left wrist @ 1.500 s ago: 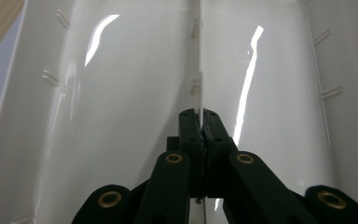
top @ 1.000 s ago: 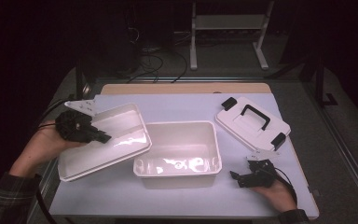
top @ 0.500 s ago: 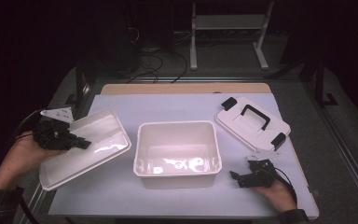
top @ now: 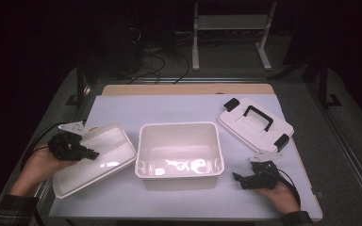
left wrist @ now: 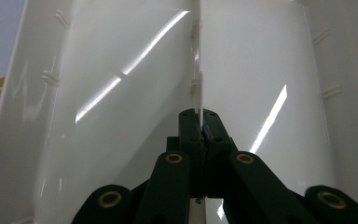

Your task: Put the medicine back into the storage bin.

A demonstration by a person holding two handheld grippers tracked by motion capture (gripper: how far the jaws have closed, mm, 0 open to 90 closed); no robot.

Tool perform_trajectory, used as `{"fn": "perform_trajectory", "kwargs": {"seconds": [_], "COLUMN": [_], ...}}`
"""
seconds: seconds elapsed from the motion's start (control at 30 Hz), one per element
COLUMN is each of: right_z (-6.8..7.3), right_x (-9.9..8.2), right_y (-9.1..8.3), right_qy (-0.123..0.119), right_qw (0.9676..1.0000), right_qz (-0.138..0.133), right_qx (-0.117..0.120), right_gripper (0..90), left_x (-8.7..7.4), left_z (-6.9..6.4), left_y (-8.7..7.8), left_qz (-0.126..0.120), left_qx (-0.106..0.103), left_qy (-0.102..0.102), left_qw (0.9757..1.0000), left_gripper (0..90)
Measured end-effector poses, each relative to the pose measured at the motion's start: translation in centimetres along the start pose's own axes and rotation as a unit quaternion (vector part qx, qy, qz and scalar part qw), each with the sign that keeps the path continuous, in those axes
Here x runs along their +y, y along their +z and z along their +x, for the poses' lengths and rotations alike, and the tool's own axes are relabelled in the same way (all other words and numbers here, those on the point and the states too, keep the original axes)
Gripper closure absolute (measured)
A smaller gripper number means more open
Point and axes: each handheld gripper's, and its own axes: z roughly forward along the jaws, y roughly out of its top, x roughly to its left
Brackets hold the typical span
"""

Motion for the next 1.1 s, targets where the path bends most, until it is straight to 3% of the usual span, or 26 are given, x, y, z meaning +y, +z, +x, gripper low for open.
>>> {"fn": "perform_trajectory", "kwargs": {"seconds": [0.3, 0.73, 1.1], "right_z": [0.0, 0.0, 0.0], "right_x": [0.0, 0.0, 0.0], "right_y": [0.0, 0.0, 0.0], "right_qy": [0.0, 0.0, 0.0], "right_qw": [1.0, 1.0, 1.0], "right_qz": [0.0, 0.0, 0.0], "right_qx": [0.0, 0.0, 0.0], "right_gripper": [12.1, 12.1, 12.0], "left_x": [-1.1, -2.2, -2.6], "left_z": [0.1, 0.4, 0.3], "left_y": [3.0, 6.0, 6.5], "left_qz": [0.007, 0.023, 0.024], "left_qx": [-0.003, -0.01, -0.008], "left_qy": [-0.005, -0.01, -0.013], "left_qw": [1.0, 0.9996, 0.9996], "left_gripper": [88.8, 88.8, 88.3]}}
